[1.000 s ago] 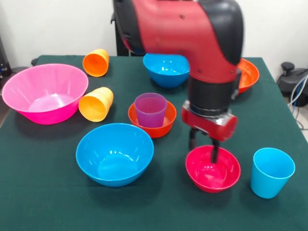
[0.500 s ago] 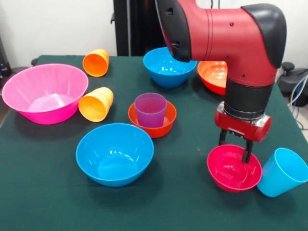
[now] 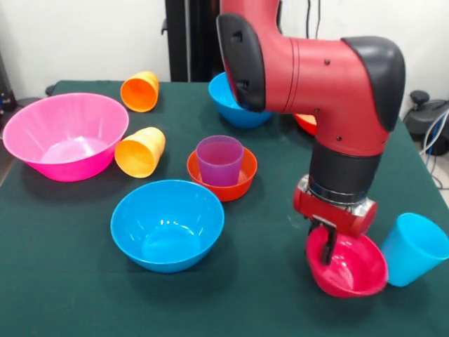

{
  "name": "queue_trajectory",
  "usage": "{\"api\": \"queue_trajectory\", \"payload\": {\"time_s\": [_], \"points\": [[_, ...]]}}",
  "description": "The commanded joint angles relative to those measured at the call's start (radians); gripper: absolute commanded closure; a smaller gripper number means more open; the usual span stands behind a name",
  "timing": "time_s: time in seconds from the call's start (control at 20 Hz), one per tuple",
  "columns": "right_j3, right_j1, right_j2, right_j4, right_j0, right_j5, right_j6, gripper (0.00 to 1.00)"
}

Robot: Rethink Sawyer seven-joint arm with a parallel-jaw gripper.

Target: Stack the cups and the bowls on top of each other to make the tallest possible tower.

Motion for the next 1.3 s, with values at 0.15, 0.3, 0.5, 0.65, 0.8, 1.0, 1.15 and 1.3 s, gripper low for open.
{"api": "queue_trajectory", "payload": {"time_s": [0.15, 0.3, 0.5, 0.65, 0.8, 1.0, 1.15, 1.3], "points": [[-0.079, 0.165, -0.007, -0.035, -0.037, -0.082, 0.044, 1.0], [-0.02, 0.132, -0.006, -0.046, -0.048, -0.077, 0.018, 1.0], [0.136, -0.012, 0.003, -0.024, -0.061, 0.025, -0.007, 1.0], [0.284, -0.157, 0.018, 0.001, -0.07, 0.076, -0.008, 1.0], [0.384, -0.256, 0.046, 0.023, -0.09, 0.118, -0.02, 1.0], [0.432, -0.324, 0.059, 0.04, -0.101, 0.201, -0.036, 1.0], [0.445, -0.354, 0.06, 0.036, -0.104, 0.236, -0.048, 1.0], [0.429, -0.359, 0.064, 0.027, -0.113, 0.255, -0.061, 1.0]]}}
